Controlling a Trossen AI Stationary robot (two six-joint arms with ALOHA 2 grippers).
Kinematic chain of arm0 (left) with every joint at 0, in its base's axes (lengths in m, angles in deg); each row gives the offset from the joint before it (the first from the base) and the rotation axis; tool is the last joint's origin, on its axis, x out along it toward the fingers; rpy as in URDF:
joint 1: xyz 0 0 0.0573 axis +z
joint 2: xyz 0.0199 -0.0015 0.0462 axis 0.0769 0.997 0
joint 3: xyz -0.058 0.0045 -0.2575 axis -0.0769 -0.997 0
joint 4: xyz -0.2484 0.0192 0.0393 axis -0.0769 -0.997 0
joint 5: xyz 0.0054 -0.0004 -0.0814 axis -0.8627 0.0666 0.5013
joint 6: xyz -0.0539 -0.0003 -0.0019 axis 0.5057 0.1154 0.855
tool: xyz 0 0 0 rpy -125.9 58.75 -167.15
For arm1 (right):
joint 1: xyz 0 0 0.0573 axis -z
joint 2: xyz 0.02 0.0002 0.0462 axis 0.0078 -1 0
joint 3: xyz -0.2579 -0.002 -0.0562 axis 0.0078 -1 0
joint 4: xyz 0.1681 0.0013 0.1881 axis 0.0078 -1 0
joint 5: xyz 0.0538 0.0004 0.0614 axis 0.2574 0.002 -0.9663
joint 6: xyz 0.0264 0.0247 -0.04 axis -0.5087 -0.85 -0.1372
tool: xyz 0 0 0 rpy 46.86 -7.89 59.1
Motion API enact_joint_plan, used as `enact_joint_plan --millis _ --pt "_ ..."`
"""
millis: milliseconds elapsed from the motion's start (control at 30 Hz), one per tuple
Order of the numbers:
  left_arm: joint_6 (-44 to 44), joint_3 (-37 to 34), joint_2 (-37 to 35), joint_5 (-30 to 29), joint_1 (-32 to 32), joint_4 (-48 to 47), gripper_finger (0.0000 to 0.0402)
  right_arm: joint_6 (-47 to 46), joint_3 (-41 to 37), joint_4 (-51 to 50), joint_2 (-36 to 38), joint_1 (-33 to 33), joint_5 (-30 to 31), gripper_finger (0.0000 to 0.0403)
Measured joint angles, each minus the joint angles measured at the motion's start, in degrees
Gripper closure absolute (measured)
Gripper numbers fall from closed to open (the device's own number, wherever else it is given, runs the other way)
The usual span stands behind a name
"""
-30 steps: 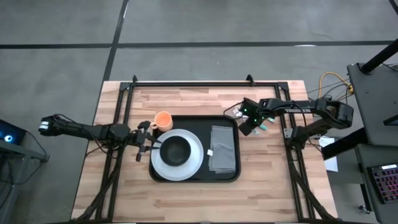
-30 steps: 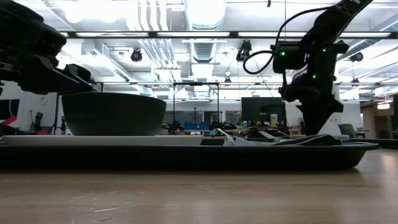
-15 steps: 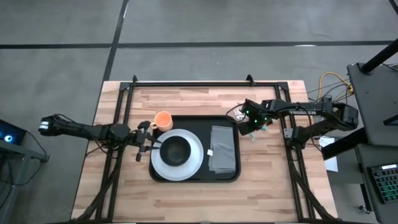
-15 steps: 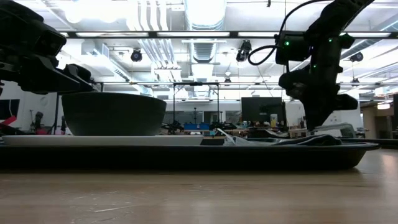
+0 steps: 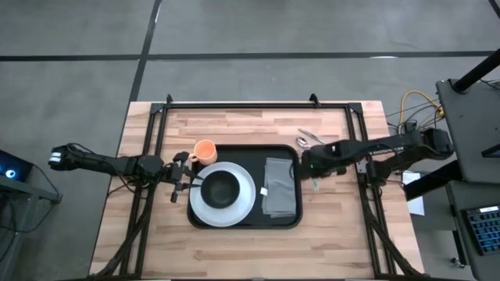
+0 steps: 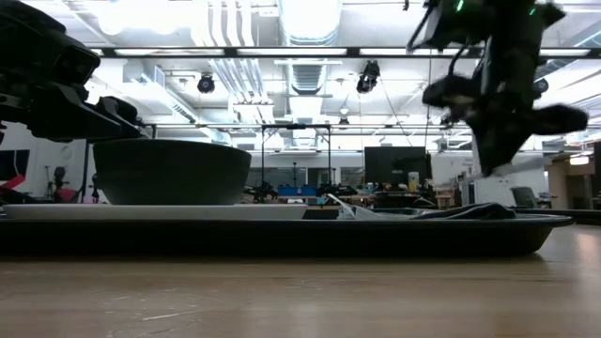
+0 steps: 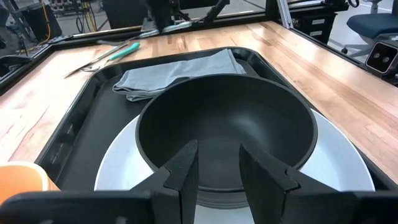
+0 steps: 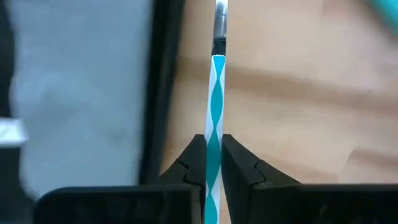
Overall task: Set up tray
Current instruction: Put the blue fork on top of the gray napkin
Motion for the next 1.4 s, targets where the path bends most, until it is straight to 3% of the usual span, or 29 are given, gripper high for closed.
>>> enact_joint_plan --millis 200,467,867,1400 --pt "0.0 0.0 0.0 0.0 0.0 0.0 0.0305 -7.7 3.8 0.1 -1.5 -8.2 6.0 0.0385" --pt "0.0 0.0 0.0 0.0 0.0 0.1 0.0305 -12.7 10.0 0.1 -10.0 -13.3 7.3 0.0385" --pt "0.0 0.0 0.0 0.0 0.0 0.1 0.0305 -12.6 23.8 -1.0 -25.9 -13.7 7.3 0.0385" --pt "0.0 0.0 0.0 0.0 0.0 0.1 0.0305 -18.0 25.3 3.0 -31.8 -13.7 5.7 0.0385"
